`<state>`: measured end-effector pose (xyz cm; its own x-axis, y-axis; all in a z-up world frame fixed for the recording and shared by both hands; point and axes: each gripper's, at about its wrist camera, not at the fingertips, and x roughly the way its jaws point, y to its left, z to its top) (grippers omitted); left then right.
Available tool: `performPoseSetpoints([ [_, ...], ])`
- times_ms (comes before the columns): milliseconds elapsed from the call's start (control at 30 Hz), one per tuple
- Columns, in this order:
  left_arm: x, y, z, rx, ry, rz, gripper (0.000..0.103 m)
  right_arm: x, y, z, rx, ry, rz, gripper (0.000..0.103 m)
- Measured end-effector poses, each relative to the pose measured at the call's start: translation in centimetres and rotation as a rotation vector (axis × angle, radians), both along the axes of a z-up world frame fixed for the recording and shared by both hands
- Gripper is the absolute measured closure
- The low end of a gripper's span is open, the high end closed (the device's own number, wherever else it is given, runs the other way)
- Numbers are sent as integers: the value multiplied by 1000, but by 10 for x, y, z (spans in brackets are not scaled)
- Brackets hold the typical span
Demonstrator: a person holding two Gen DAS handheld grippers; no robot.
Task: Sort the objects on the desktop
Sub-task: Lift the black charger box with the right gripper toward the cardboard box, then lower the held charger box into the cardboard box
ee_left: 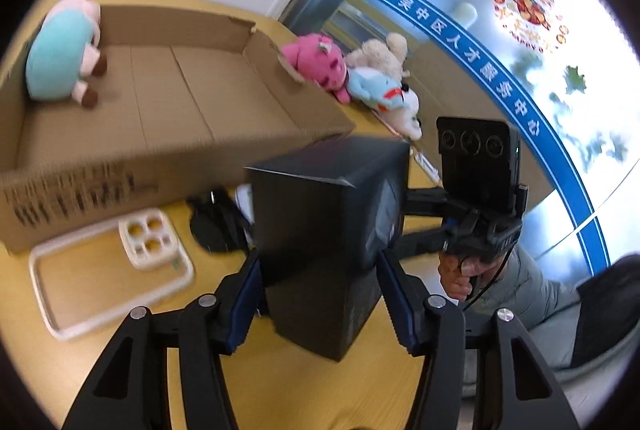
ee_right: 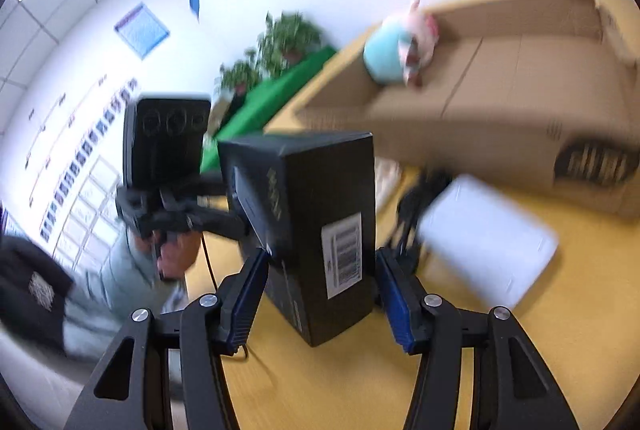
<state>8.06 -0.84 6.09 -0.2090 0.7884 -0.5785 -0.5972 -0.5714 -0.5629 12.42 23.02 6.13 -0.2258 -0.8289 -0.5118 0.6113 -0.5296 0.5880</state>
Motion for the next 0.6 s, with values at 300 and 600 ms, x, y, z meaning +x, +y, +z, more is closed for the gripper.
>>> performPoseSetpoints([
  [300, -82, -5, 54, 43, 25, 91, 47, -79, 3, 57, -73, 28, -87, 50],
  [600, -182, -10, 79, 61, 36, 128, 47, -179, -6, 96, -90, 25, -159, 49],
])
